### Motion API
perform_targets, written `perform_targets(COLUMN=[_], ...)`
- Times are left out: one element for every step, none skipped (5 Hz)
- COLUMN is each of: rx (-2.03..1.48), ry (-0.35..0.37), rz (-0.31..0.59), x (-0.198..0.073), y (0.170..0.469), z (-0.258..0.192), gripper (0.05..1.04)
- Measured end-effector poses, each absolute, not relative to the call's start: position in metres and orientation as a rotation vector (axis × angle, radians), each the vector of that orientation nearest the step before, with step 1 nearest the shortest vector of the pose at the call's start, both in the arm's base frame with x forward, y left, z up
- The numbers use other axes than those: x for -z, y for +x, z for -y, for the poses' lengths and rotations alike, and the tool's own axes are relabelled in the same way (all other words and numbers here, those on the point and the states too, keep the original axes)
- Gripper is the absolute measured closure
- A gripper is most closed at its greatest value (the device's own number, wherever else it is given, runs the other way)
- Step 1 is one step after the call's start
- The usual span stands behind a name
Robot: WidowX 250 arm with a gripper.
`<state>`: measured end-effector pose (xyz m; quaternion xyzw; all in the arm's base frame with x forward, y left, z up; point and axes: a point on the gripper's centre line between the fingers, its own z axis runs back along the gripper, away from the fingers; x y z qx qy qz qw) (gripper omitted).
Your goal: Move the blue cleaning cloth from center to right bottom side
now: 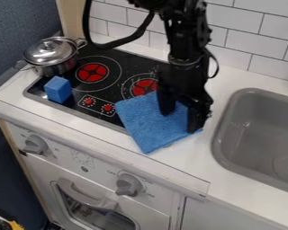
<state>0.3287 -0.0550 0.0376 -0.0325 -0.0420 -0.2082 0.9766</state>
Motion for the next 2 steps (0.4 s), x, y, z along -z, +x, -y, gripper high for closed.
perform_targets(rx=[0.421, 0.416], ry=[-0.048, -0.014], rz=[0.143, 0.206], x=[-0.059, -0.086], y=[0.332, 0.329], z=[0.054, 0.049], gripper=[0.083, 0.083])
